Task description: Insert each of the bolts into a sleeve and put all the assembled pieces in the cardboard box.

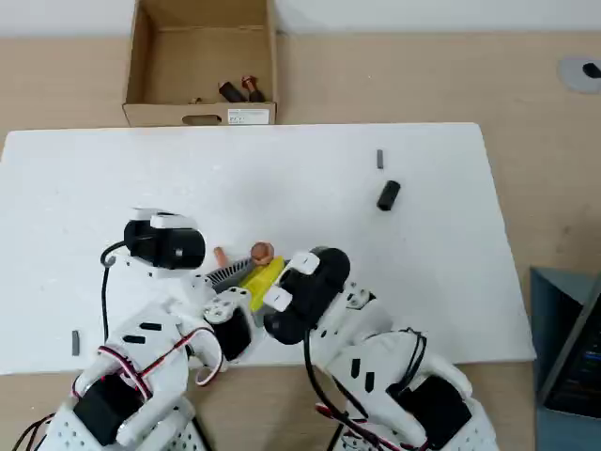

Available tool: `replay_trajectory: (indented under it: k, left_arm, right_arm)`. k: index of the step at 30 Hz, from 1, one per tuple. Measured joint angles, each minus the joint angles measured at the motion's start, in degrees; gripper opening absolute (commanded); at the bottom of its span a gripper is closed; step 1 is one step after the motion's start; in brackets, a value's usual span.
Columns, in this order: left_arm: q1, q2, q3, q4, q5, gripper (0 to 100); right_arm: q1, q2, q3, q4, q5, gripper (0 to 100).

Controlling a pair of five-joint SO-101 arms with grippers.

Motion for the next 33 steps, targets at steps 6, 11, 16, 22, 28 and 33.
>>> replay_trajectory:
  k: [6, 11, 16, 22, 28, 33]
  left_arm:
    - [0.09, -0.26, -0.88, 4.22, -0.79, 15]
    - [-3.34, -0.18, -4.31, 8.44, -2.73, 15]
    - [-8.44, -0.26, -6.95, 8.97, -6.95, 14]
    - [-12.75, -0.35, -8.35, 8.97, -7.56, 3]
    - [-22.15, -0.35, -8.35, 8.97, -7.56, 0]
    - [-32.7, -0.35, -3.96, 8.97, -7.91, 0]
  right_arm:
    - [-0.26, 0.0, 0.09, 0.0, 0.0, 0.9]
    - [-0.09, 0.0, 0.18, 0.09, 0.09, 0.9]
    - [-0.09, 0.0, 0.35, -0.18, 0.0, 0.9]
    - [-0.09, 0.0, 0.35, -0.18, 0.0, 0.9]
    - [3.69, 0.0, 0.35, -0.18, 0.0, 0.9]
    - [11.43, 0.0, 0.35, -0.18, 0.0, 0.9]
